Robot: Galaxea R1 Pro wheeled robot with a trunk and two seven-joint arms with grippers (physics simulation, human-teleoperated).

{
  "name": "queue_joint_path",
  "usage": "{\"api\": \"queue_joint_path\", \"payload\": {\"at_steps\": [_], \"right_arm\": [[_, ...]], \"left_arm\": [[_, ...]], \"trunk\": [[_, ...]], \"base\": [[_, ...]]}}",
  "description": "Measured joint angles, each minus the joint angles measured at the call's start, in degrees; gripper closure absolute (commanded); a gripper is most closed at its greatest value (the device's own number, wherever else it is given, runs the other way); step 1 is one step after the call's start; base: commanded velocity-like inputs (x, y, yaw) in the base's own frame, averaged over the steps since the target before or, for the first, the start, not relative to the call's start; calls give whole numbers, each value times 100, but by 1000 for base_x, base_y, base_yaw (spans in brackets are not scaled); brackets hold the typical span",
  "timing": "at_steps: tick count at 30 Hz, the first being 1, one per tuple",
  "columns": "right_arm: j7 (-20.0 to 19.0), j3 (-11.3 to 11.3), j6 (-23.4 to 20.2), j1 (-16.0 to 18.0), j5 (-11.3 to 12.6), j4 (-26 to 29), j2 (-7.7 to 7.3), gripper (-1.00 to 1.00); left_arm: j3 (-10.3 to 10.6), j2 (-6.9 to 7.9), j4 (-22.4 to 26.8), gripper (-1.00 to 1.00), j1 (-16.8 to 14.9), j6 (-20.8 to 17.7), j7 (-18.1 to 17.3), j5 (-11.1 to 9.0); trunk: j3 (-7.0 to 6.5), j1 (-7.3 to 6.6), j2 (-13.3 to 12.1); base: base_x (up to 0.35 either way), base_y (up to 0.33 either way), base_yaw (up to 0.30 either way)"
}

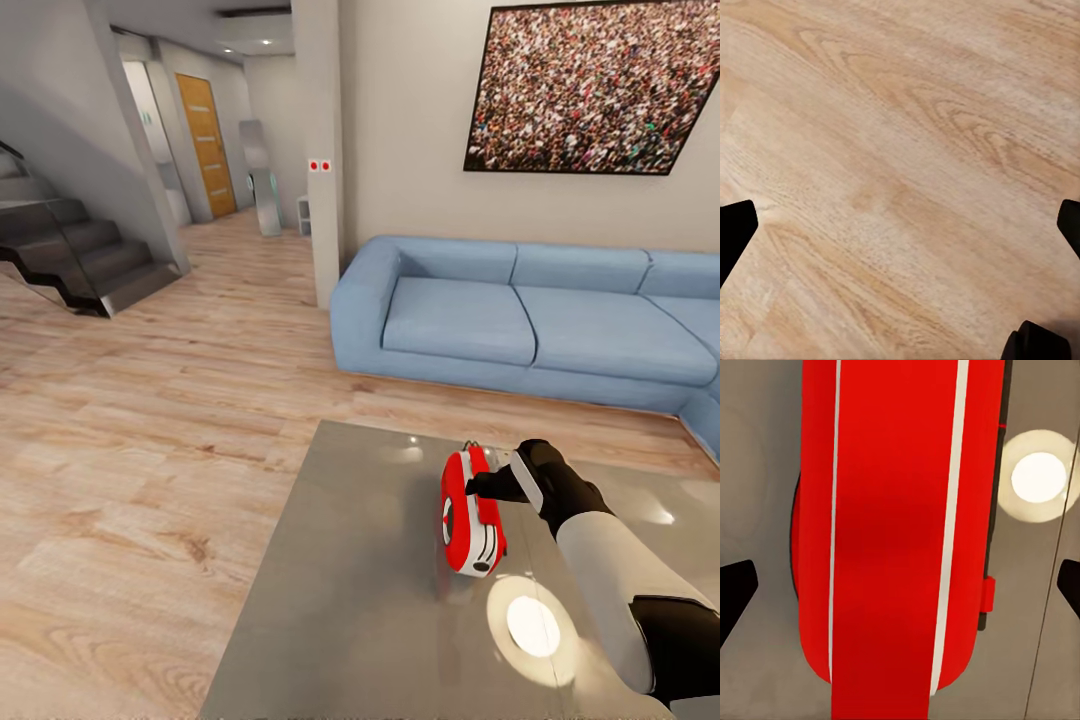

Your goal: Turn on the radio receiver that's on the table in the living room.

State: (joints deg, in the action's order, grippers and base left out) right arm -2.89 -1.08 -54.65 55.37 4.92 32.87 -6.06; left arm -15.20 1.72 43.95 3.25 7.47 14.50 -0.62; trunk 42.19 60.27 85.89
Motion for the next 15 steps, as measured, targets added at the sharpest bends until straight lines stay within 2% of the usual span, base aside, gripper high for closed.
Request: {"api": "queue_joint_path", "payload": {"at_steps": [15], "right_arm": [[1,-4,-1,0,0,0,0,-100]], "left_arm": [[0,-5,0,-100,0,0,1,0]], "trunk": [[128,0,0]], "base": [[0,0,0]]}}
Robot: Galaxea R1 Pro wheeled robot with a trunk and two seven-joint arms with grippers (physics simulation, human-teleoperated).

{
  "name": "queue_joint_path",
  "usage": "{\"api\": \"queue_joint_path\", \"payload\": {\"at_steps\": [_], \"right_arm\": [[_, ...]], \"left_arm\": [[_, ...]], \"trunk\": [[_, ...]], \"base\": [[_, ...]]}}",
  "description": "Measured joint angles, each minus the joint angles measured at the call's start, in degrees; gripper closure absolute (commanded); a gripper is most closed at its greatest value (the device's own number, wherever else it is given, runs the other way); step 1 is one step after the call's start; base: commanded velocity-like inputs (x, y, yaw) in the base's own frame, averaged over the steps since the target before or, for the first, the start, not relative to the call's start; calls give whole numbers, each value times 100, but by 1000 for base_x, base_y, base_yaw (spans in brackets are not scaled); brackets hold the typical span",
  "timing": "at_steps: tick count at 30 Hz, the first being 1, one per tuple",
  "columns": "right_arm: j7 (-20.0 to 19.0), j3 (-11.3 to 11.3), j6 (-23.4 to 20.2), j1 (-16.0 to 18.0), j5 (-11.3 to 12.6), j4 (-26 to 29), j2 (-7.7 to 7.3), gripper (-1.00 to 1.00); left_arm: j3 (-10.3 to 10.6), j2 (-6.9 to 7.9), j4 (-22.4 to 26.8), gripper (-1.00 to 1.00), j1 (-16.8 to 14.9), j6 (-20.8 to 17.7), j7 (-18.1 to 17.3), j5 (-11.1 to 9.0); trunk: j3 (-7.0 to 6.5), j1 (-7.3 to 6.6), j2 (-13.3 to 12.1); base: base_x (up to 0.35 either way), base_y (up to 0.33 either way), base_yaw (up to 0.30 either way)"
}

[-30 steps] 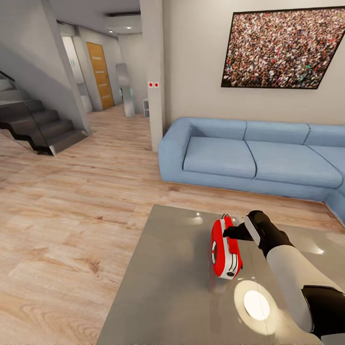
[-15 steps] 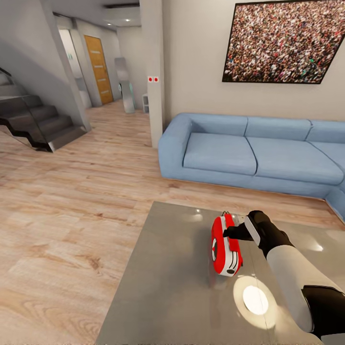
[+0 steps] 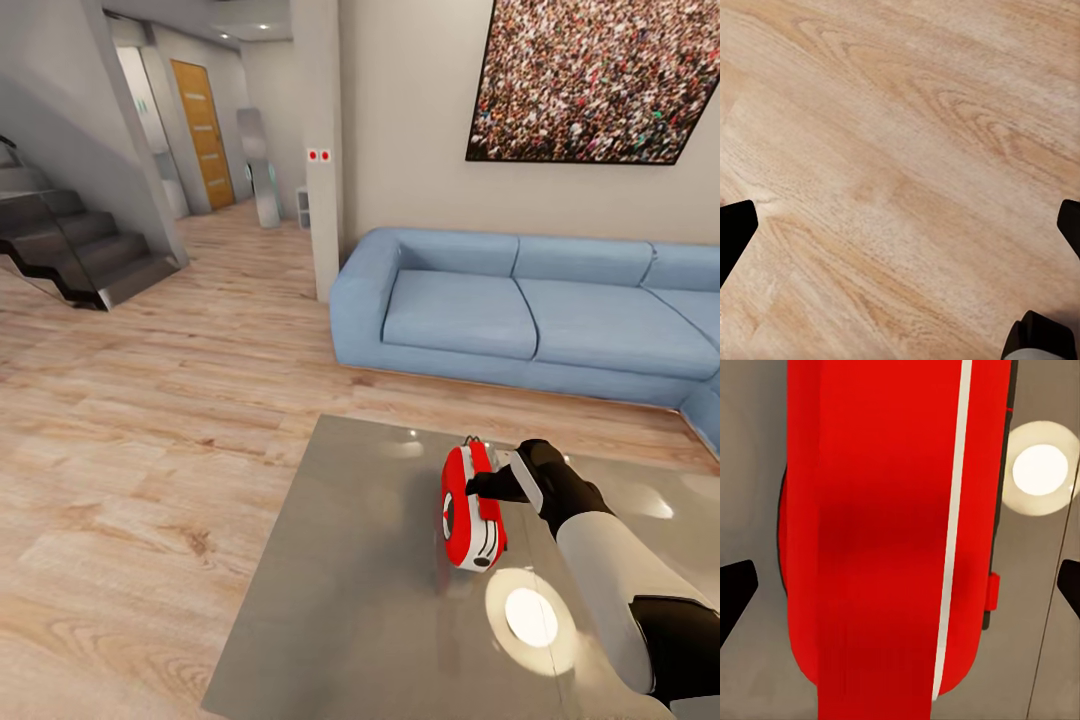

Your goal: Turn on the radio receiver that's on the table in the living room.

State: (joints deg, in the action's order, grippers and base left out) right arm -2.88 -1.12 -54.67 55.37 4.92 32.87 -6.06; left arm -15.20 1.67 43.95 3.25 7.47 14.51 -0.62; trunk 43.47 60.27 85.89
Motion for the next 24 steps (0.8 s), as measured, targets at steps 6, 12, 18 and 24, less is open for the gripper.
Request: {"api": "queue_joint_path", "payload": {"at_steps": [6,12,18,24], "right_arm": [[4,-2,5,0,-8,0,-1,-100],[-2,-2,8,0,-9,0,0,-100],[1,-2,8,-1,-16,0,0,-100],[5,-2,9,0,-17,0,-1,-100]], "left_arm": [[0,0,0,-100,0,0,-1,0],[0,0,0,-100,0,1,-1,0],[0,0,0,-100,0,0,-1,0],[0,0,0,-100,0,0,-1,0]], "trunk": [[4,0,0],[5,0,0],[5,0,0],[5,0,0]], "base": [[0,0,0],[0,0,0],[0,0,0],[0,0,0]]}}
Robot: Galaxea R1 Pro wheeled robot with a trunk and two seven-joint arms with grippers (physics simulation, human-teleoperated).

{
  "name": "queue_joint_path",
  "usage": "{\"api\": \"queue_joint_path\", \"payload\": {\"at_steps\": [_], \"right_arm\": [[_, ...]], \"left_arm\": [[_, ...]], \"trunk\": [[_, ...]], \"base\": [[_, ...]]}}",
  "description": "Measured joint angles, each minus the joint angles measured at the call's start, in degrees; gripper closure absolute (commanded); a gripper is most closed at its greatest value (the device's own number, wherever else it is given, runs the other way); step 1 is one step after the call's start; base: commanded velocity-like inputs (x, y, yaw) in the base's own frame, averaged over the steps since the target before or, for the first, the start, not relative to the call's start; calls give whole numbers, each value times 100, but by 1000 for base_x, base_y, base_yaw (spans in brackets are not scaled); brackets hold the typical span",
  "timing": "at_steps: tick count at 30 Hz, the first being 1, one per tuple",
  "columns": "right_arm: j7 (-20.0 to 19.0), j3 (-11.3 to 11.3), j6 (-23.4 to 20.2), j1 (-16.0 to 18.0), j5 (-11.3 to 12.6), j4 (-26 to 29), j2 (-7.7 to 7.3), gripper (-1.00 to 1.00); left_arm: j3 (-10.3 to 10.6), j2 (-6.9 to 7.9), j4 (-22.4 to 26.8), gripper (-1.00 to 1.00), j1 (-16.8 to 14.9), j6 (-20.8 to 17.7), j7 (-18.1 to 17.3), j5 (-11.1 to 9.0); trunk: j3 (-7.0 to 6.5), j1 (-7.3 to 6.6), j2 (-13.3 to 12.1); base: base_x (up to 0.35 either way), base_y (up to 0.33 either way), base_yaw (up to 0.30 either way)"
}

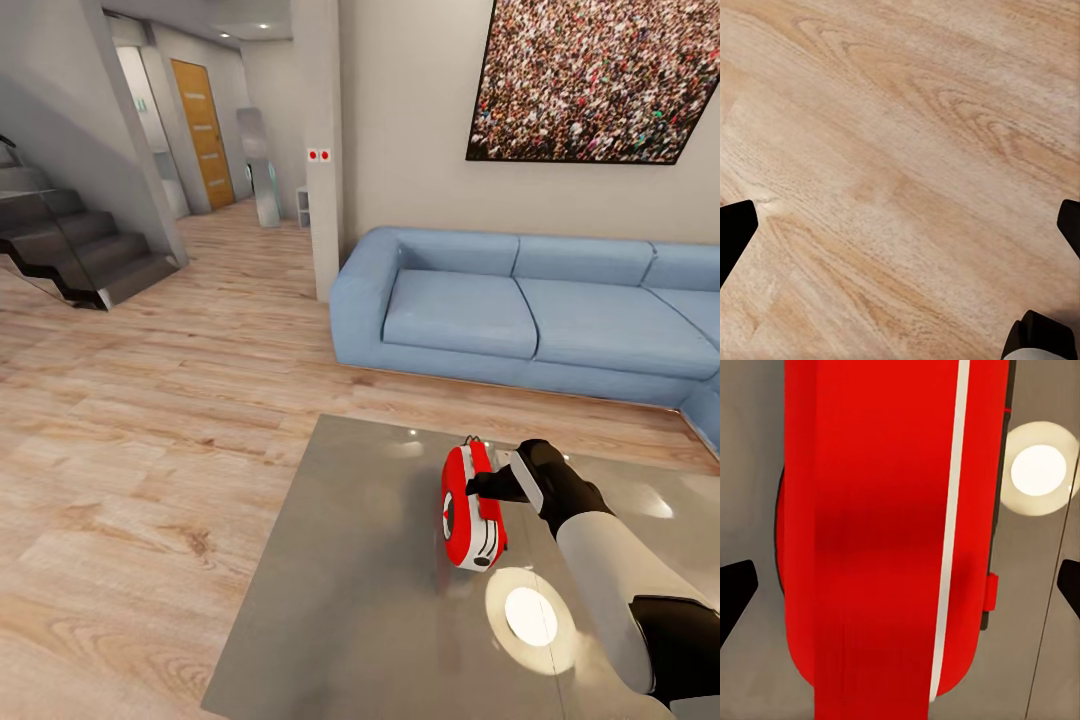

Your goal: Turn on the radio receiver that's on the table in the living room.

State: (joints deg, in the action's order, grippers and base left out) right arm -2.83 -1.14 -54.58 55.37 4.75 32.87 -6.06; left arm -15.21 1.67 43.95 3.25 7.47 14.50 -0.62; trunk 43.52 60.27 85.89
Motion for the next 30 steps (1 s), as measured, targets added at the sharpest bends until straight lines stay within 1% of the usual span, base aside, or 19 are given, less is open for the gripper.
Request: {"api": "queue_joint_path", "payload": {"at_steps": [11,13,14,17,18,23,24,30], "right_arm": [[-6,0,8,0,8,-5,0,-100],[-5,0,103,-1,17,-25,0,-100],[-6,0,141,-1,19,-37,0,100],[-3,4,359,-1,47,-180,2,100],[-7,6,388,0,-11,-200,1,100],[0,10,435,0,-85,-234,-1,100],[0,5,438,-3,-24,-236,0,100],[0,1,440,-3,-24,-237,0,100]], "left_arm": [[0,0,0,-100,0,2,0,0],[0,0,0,-100,0,1,0,0],[0,0,0,-100,0,1,0,0],[0,0,0,-100,0,0,0,0],[0,0,0,-100,0,0,0,0],[0,0,0,-100,0,0,0,-1],[0,0,0,-100,0,0,0,0],[4,-11,-3,-100,0,0,0,-1]], "trunk": [[0,0,0],[0,0,0],[0,0,0],[0,0,0],[0,0,0],[0,0,0],[0,0,0],[0,0,0]], "base": [[0,0,0],[0,0,0],[0,0,0],[0,0,0],[0,0,0],[0,0,0],[0,0,0],[0,0,0]]}}
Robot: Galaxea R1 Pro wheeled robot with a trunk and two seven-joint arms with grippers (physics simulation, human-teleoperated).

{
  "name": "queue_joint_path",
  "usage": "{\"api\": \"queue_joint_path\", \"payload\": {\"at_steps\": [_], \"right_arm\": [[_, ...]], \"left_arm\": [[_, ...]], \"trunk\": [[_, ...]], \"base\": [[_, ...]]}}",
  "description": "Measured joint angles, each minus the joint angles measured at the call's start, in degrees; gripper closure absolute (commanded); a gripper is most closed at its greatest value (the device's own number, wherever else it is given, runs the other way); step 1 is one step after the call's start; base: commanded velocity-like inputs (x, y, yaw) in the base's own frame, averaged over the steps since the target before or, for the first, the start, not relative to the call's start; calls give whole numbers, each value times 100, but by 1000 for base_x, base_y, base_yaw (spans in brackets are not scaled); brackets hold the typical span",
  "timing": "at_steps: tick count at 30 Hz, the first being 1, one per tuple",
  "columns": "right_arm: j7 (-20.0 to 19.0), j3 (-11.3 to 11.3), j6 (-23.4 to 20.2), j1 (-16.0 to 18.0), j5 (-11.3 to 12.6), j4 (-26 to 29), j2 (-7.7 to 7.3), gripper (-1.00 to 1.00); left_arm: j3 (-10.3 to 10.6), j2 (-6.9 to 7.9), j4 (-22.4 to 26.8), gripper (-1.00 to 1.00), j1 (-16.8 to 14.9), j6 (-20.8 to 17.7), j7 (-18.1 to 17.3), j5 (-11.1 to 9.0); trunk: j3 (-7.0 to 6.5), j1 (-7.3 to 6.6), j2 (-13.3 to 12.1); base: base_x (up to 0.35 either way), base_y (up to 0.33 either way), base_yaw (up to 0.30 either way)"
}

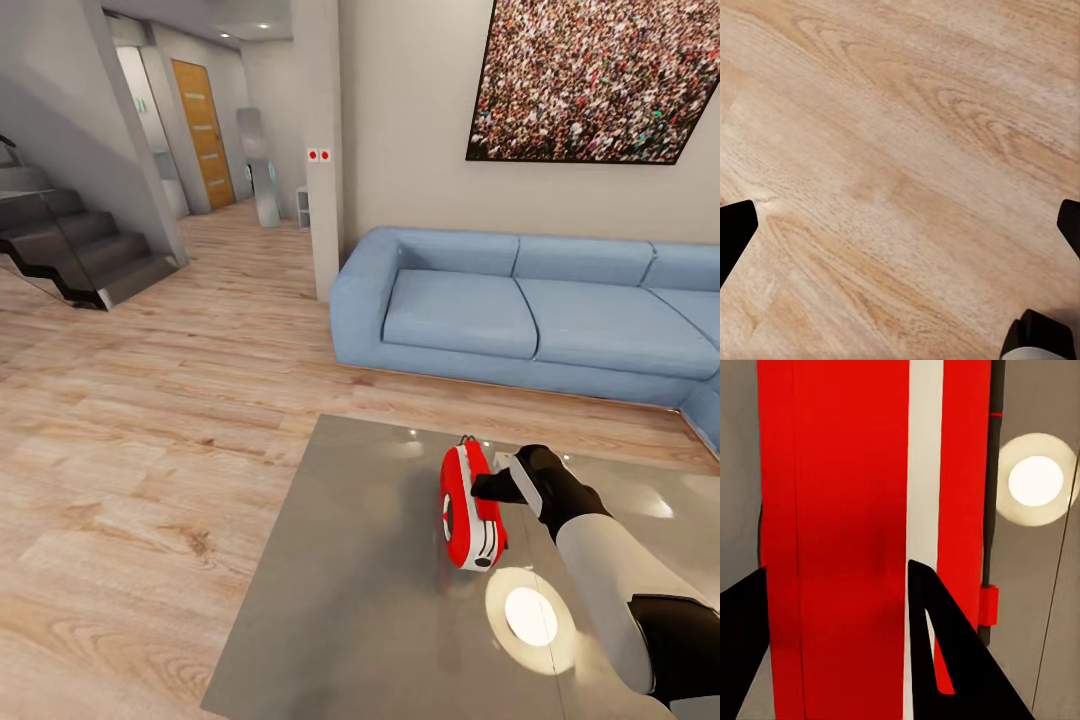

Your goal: Turn on the radio receiver that's on the table in the living room.

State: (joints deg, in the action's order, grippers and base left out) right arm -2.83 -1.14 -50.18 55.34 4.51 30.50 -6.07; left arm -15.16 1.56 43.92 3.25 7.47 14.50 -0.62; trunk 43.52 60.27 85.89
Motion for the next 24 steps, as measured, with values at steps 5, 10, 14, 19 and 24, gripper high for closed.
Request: {"api": "queue_joint_path", "payload": {"at_steps": [5,10,14,19,24], "right_arm": [[12,5,0,3,6,-6,0,100],[10,6,0,4,2,-7,0,100],[62,-1,0,2,52,-7,1,100],[69,-3,0,2,57,-7,1,100],[72,-2,0,1,-47,-6,0,100]], "left_arm": [[0,-5,-5,-100,0,0,0,1],[-17,0,-6,-100,0,8,0,1],[-30,9,-6,-100,0,17,8,8],[-35,13,-6,-100,0,18,9,9],[-51,33,-6,-100,0,18,9,10]], "trunk": [[0,0,0],[0,0,0],[0,0,0],[0,0,0],[-71,-87,-159]], "base": [[0,0,0],[0,0,0],[0,0,0],[0,0,0],[0,0,0]]}}
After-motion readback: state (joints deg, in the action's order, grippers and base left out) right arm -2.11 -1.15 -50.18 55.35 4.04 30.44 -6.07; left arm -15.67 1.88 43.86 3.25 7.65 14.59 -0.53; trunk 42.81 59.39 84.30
